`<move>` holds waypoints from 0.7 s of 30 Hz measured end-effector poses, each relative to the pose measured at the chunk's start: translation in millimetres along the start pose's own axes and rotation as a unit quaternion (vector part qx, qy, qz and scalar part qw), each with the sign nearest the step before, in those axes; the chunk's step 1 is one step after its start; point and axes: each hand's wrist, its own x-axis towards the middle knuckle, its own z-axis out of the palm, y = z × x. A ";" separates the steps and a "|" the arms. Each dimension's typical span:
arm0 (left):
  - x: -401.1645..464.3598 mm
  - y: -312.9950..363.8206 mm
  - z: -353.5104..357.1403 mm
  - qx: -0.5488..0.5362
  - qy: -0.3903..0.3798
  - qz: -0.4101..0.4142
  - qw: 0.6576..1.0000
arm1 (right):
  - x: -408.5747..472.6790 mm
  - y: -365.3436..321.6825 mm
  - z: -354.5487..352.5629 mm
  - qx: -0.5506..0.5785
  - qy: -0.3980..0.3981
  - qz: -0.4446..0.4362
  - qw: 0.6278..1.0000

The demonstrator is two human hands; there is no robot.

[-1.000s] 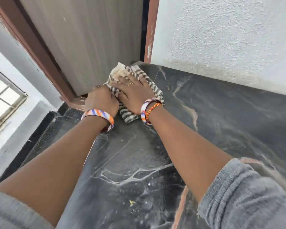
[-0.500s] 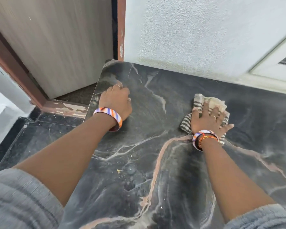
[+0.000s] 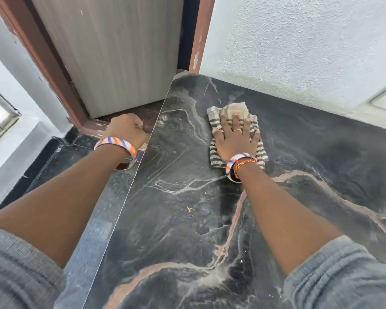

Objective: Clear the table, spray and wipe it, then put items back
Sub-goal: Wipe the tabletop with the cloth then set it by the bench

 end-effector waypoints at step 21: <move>-85.9 -22.1 9.5 0.102 0.031 0.023 0.994 | -72.5 -49.8 15.7 0.000 -0.097 -0.375 0.922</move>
